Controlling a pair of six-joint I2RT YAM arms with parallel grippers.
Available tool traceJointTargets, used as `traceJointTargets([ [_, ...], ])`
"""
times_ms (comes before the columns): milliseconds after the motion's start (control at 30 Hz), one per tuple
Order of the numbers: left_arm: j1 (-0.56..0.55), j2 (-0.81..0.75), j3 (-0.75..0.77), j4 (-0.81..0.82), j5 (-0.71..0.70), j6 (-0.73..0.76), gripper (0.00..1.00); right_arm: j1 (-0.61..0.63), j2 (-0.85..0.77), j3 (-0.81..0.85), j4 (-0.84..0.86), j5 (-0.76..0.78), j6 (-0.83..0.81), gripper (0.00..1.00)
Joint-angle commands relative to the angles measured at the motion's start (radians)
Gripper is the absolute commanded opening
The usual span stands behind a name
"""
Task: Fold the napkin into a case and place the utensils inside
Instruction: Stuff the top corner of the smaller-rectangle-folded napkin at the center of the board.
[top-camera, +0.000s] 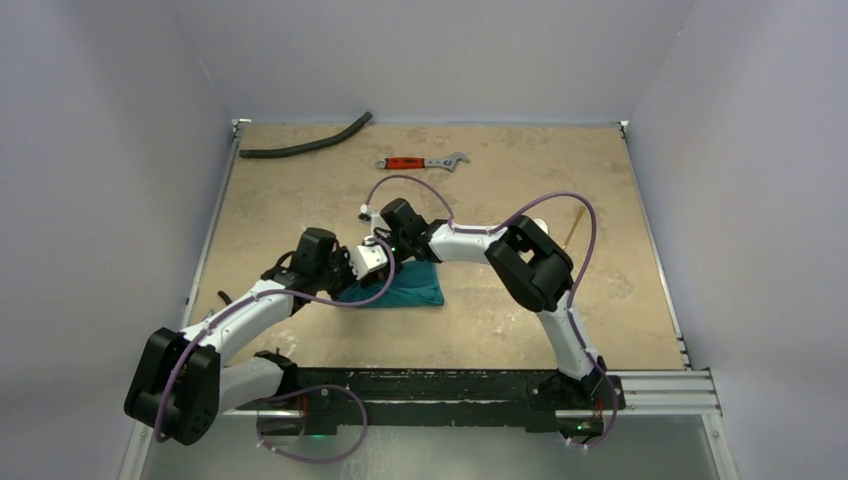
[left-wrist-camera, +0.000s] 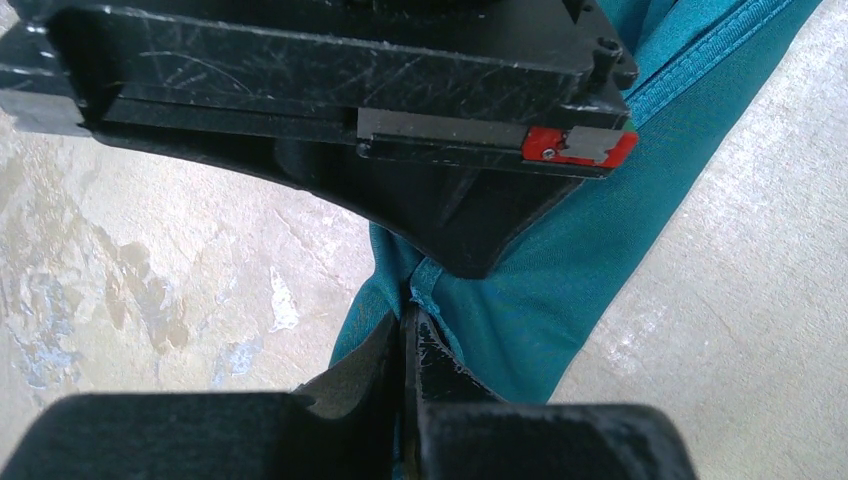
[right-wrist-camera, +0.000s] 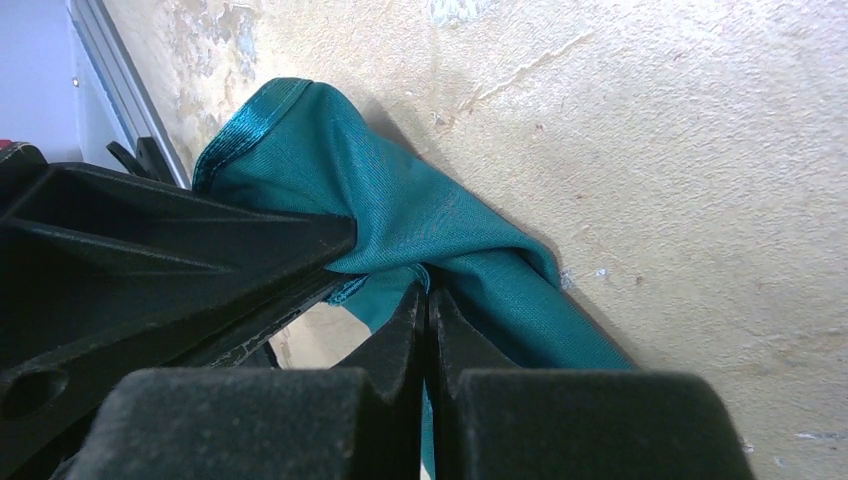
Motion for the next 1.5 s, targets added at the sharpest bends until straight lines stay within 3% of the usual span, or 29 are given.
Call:
traceJointTargets([
  [0,-0.007,-0.021,-0.017,0.018,0.032,0.007,0.00,0.003,0.004,0.028,0.032,0.006,-0.009,0.00],
  [567,-0.003,-0.014,0.047,0.013,0.020,0.027,0.00,0.009,0.111,-0.187,0.152,0.039,-0.011,0.00],
  [667,0.000,-0.021,0.053,-0.020,0.026,0.039,0.25,0.008,0.106,-0.203,0.145,0.044,-0.016,0.00],
  [800,0.043,-0.028,0.089,-0.067,0.064,0.020,0.34,0.007,0.100,-0.219,0.149,0.046,-0.019,0.00],
  [1067,0.067,-0.025,0.123,-0.173,0.121,0.066,0.32,0.008,0.097,-0.229,0.158,0.032,-0.024,0.00],
  [1267,0.080,-0.025,0.162,-0.337,0.248,0.183,0.31,0.005,0.097,-0.232,0.167,0.025,-0.024,0.00],
  [1400,0.080,-0.014,0.122,-0.219,0.105,0.145,0.19,0.006,0.096,-0.237,0.179,0.026,-0.022,0.00],
  [1467,0.079,-0.001,0.102,-0.140,0.037,0.115,0.18,0.006,0.096,-0.240,0.186,0.023,-0.018,0.00],
])
